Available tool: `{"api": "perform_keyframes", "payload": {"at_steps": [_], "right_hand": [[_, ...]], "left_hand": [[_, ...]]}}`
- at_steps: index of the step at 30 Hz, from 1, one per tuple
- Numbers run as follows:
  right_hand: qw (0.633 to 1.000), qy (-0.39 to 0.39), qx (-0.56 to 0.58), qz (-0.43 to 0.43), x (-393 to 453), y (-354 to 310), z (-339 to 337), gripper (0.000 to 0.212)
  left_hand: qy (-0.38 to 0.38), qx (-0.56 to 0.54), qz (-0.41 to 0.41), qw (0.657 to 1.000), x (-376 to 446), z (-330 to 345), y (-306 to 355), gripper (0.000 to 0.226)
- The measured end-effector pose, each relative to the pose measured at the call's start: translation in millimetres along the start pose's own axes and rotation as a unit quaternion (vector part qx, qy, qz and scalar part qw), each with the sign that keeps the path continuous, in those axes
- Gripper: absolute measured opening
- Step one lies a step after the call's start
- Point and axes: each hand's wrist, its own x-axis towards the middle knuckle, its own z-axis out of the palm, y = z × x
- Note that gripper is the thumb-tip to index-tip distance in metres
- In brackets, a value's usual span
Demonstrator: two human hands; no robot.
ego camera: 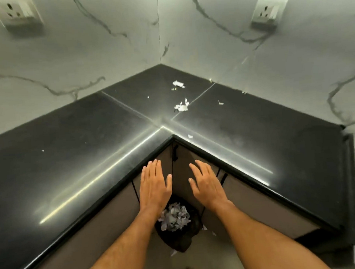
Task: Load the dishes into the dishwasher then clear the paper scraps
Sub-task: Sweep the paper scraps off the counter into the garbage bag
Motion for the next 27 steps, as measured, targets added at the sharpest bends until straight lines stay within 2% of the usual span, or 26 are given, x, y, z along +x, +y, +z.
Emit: {"api": "perform_keyframes", "payload": {"at_steps": [5,11,18,27], "right_hand": [[0.996,0.077,-0.011,0.036,30.8,-7.2,-79.5,0.053],[0.993,0.089,-0.024,0.074,62.7,4.8,-131.7,0.057],[0.989,0.098,-0.03,0.102,119.7,48.1,-153.2,0.06],[0.988,0.09,-0.013,0.124,248.8,142.2,-141.9,0.059]], "left_hand": [[0.049,-0.02,0.006,0.999,49.4,-75.6,27.7,0.064],[0.066,-0.036,0.026,0.997,91.9,-108.7,55.4,0.064],[0.07,-0.04,0.045,0.996,160.9,-98.2,70.1,0.066],[0.063,-0.036,0.036,0.997,281.9,-41.7,86.5,0.064]]}}
